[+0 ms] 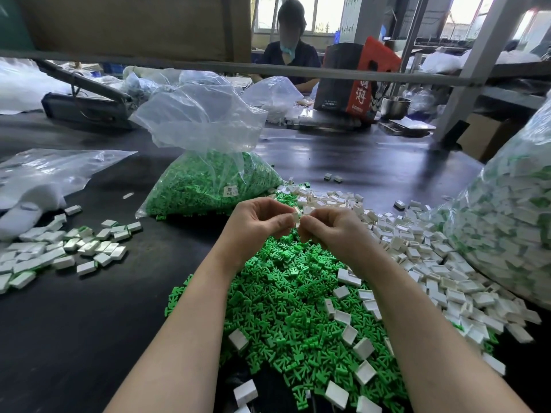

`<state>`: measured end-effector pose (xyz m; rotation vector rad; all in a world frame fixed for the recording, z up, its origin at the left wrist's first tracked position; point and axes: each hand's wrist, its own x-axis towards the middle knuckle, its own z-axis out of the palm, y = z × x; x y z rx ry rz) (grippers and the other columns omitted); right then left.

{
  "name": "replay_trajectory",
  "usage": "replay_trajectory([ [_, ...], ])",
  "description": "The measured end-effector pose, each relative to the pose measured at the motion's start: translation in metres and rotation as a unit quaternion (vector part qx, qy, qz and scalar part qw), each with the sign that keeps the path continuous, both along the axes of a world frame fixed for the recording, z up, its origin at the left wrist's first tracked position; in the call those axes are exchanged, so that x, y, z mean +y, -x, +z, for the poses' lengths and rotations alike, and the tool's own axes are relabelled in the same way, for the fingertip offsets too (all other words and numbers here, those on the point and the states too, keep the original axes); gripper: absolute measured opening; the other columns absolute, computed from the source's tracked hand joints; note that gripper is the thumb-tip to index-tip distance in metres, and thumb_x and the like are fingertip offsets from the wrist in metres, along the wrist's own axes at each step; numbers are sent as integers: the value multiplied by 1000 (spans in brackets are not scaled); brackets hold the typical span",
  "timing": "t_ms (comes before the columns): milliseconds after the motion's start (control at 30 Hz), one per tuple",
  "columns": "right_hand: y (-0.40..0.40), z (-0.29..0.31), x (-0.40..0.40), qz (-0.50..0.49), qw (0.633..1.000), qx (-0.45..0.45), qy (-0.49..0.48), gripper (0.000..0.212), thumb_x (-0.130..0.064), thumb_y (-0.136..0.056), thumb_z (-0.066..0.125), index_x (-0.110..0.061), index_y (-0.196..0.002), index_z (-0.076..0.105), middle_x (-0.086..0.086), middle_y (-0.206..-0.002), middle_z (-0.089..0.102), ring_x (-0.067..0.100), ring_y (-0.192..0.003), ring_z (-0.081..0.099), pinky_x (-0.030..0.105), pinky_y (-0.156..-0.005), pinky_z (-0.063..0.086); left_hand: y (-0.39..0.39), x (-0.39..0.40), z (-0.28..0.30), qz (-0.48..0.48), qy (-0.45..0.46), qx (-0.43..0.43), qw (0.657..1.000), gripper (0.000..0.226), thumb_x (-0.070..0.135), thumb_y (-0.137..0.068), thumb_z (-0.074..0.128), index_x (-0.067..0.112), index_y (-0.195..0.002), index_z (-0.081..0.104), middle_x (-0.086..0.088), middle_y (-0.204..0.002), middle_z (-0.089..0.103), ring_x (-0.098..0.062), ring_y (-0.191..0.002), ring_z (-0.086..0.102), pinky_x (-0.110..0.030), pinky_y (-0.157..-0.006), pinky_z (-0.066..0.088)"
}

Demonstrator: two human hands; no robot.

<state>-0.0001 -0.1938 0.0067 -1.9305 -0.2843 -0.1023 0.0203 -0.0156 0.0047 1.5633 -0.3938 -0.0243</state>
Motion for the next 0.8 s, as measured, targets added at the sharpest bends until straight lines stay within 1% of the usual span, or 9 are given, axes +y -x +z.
replay_trajectory([
  [67, 1, 2, 3, 20, 1000, -5, 6, 23, -13, -98, 56, -2, -81, 67, 0, -68, 64, -4, -49, 46, 9, -51, 35, -1, 0, -1, -11, -37, 4, 999, 2, 10, -90, 67, 9, -91, 67, -2, -71, 69, -10, -63, 61, -21, -59, 50],
  [100, 1, 2, 4, 25, 1000, -7, 4, 23, -11, -98, 55, -2, -80, 65, 1, -67, 62, -2, -50, 46, 11, -52, 35, -1, 1, -1, -22, -57, 12, 998, 5, 14, -93, 63, 8, -91, 63, 0, -69, 68, -9, -60, 58, -20, -56, 47],
  [200, 1, 1, 5, 31, 999, 2, -15, 26, -11, -99, 52, -8, -75, 61, 3, -65, 57, 18, -61, 44, 30, -61, 35, 2, 0, -1, -71, -113, 34, 990, 24, 23, -100, 50, 9, -82, 57, -3, -66, 62, -9, -54, 52, -17, -52, 40],
  [267, 0, -1, 5, 33, 999, 20, -28, 29, -11, -101, 49, -10, -73, 57, 3, -64, 52, 22, -64, 41, 35, -64, 33, 4, -2, 0, -94, -129, 37, 986, 32, 24, -103, 44, 10, -76, 53, -4, -65, 56, -9, -53, 48, -16, -52, 39],
  [367, 0, -3, 6, 47, 997, 57, -33, 30, -12, -102, 46, -11, -73, 54, 0, -62, 46, 12, -58, 39, 25, -58, 32, 5, -3, 1, -103, -120, 44, 986, 33, 22, -105, 39, 12, -74, 47, -2, -64, 49, -6, -52, 42, -13, -52, 36],
  [467, 1, -4, 5, 67, 993, 81, -50, 32, -13, -102, 44, -12, -72, 51, -4, -57, 43, 7, -51, 35, 18, -51, 29, 6, -5, 1, -102, -105, 58, 988, 30, 18, -105, 37, 11, -77, 47, 0, -66, 45, -6, -57, 41, -12, -57, 38],
  [533, 1, -3, 3, 82, 990, 93, -63, 32, -13, -102, 43, -13, -71, 50, -5, -55, 41, 8, -49, 32, 19, -48, 26, 7, -7, 1, -103, -100, 61, 988, 29, 14, -104, 36, 12, -77, 46, 0, -69, 42, -6, -59, 41, -11, -59, 39],
  [633, 2, -4, -1, 91, 987, 106, -83, 32, -14, -102, 43, -13, -71, 50, -2, -56, 40, 11, -50, 29, 23, -49, 22, 8, -10, 3, -111, -106, 52, 987, 31, 9, -102, 32, 14, -73, 41, 0, -67, 36, -3, -54, 35, -10, -53, 35],
  [800, 2, -6, -2, 110, 980, 124, -106, 31, -12, -101, 44, -12, -70, 51, 2, -60, 38, 12, -52, 29, 20, -48, 24, 10, -10, 5, -117, -117, 47, 985, 33, 8, -103, 31, 14, -71, 37, 0, -65, 33, -3, -50, 32, -10, -52, 33],
])
